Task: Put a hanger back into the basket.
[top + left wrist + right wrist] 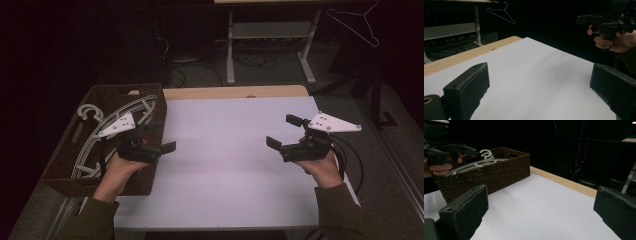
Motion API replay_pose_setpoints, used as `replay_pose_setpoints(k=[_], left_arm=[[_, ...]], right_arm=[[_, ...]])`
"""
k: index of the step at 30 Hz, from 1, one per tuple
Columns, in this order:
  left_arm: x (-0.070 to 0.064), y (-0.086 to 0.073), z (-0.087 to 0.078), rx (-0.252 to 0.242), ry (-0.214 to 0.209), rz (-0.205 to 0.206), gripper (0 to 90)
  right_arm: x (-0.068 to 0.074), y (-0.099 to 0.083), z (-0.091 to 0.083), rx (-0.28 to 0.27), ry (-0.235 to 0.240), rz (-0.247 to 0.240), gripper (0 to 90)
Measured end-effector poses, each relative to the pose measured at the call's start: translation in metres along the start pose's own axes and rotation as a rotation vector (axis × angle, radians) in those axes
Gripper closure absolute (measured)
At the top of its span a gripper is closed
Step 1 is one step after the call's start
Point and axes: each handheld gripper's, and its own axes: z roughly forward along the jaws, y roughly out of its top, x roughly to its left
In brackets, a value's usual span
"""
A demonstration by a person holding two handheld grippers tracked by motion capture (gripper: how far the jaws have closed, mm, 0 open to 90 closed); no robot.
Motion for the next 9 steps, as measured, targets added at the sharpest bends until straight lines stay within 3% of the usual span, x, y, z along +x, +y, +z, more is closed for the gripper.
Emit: replay_pose_setpoints(k=[9], left_arm=[[-0.0007,0.0004,-0.0001,-0.004,0.0,0.004,2.0]], right_arm=[[0.0004,0.0064,-0.0018,-0.017,-0.001,-0.008,0.0]])
